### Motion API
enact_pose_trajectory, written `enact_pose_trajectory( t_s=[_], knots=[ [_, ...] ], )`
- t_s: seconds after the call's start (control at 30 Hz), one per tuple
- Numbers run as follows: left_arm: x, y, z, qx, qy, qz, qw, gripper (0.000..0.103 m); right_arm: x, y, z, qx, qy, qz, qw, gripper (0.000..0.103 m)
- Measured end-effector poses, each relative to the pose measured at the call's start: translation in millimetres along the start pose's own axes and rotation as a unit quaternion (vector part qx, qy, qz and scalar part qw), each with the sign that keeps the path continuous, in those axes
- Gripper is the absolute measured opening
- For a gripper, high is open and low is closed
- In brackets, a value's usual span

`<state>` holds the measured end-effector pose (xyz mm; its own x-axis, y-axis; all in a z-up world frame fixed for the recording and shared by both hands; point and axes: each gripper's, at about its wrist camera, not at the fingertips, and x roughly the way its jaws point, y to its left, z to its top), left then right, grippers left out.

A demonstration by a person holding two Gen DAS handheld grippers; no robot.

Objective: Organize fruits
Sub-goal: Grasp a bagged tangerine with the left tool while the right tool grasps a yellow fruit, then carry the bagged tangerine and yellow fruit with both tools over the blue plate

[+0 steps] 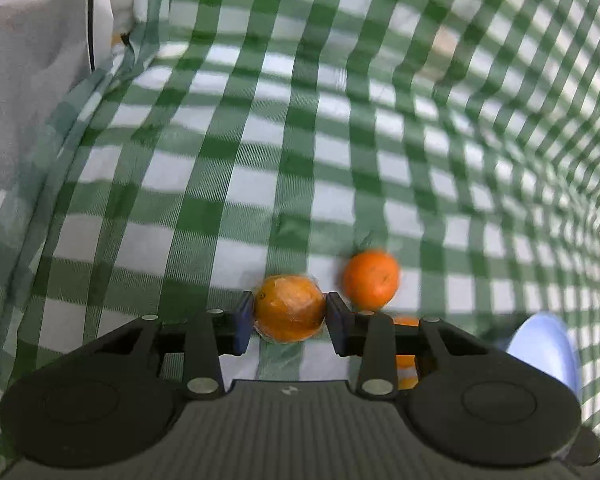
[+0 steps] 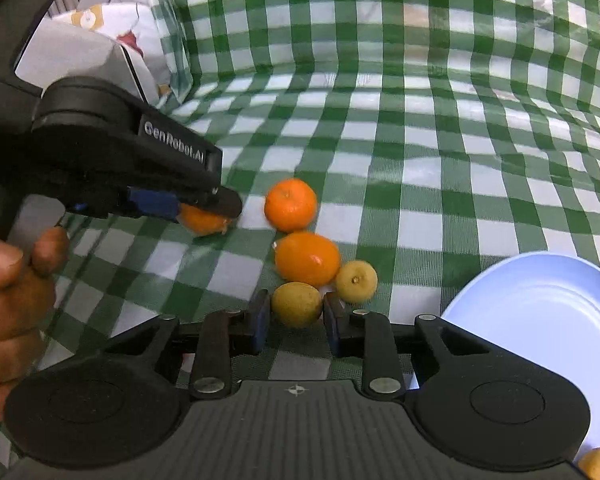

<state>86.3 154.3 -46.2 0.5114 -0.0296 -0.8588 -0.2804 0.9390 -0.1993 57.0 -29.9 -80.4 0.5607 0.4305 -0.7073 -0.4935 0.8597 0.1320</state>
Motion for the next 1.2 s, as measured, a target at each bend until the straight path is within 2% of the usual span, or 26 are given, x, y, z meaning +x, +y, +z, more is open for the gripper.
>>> enact_pose_trajectory(
  t_s=[0.17, 0.53, 0.83, 1.2],
  knots=[
    [-1.7, -0.7, 0.1, 0.006, -0.002, 0.005, 1.0, 0.042, 5.1, -1.7, -2.1, -0.001, 0.01, -0.006, 1.0, 0.03],
    [-11.3, -12.3, 1.6, 0.03, -0.016, 0.014, 0.9993, 0.042, -8.4, -6.8, 3.8, 0.011, -0.024, 0.008, 1.0, 0.03],
    [-23.6, -31.6, -3.6, 0.051, -0.028, 0.01, 0.9983, 0.042, -38.3, -14.3, 10.5, 0.018, -0.061, 0.004, 0.998, 0.03],
    [-33.2, -51.9, -8.4, 0.07, -0.041, 0.006, 0.9967, 0.042, -73.8, -34.7, 4.8, 0.014, -0.08, -0.025, 0.996, 0.03]
  ],
)
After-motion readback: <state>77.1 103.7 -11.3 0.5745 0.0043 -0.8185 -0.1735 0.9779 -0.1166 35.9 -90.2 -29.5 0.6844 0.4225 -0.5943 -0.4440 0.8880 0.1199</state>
